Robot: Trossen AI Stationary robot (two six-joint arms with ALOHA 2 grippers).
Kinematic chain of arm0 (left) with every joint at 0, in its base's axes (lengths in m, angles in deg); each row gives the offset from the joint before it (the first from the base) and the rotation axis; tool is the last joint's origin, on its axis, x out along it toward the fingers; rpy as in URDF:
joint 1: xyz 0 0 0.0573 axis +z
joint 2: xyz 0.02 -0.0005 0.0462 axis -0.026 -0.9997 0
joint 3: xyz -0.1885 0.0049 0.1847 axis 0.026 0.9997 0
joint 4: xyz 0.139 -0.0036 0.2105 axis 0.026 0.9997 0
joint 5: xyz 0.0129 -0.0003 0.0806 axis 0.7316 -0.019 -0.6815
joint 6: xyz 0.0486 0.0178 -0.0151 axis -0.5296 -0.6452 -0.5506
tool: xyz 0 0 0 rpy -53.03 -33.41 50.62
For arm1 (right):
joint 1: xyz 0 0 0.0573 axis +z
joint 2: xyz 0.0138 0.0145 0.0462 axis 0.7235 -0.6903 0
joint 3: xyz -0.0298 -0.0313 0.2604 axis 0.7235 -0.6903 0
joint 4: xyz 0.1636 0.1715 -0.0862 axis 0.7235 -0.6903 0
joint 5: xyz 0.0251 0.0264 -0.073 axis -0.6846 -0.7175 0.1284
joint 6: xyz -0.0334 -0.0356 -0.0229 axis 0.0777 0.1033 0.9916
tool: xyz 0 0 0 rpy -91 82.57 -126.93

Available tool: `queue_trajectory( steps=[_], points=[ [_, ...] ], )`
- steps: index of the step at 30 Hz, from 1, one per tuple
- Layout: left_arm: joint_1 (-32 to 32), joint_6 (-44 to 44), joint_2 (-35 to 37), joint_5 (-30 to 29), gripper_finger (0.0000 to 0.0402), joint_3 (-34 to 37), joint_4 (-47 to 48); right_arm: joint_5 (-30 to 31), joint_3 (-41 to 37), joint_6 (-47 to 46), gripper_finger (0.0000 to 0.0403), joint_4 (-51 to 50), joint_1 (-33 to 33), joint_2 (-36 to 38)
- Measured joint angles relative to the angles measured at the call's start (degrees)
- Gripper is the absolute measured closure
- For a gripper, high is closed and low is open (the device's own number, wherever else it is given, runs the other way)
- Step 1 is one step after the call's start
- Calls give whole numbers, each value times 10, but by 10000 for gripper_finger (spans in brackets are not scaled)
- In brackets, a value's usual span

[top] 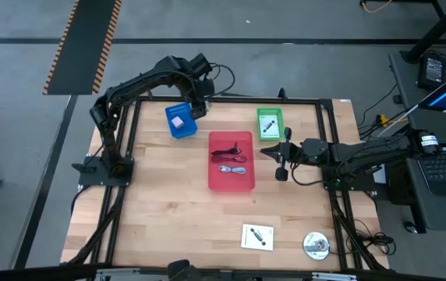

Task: Pick and place items into bin
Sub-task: Put the green charger adapter into the blue bin

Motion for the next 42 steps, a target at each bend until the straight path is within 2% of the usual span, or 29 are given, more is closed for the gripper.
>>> queue_trajectory(
  steps=[3,5,15,22,29,34,42],
  points=[
    [0,4,19,41,259,34,-13,0,0,0,402,0,0,0],
    [0,11,42,48,259,78,-37,0,0,0,402,0,0,0],
    [0,57,244,16,259,348,-247,0,0,0,402,-1,0,0],
    [1,47,338,14,259,474,-374,0,0,0,402,-1,0,0],
    [23,37,362,-8,259,540,-410,0,0,0,402,-1,0,0],
    [45,42,362,-67,259,553,-414,0,0,0,402,-1,0,0],
    [70,61,361,-69,259,553,-415,0,0,0,402,-1,0,0]
  ],
)
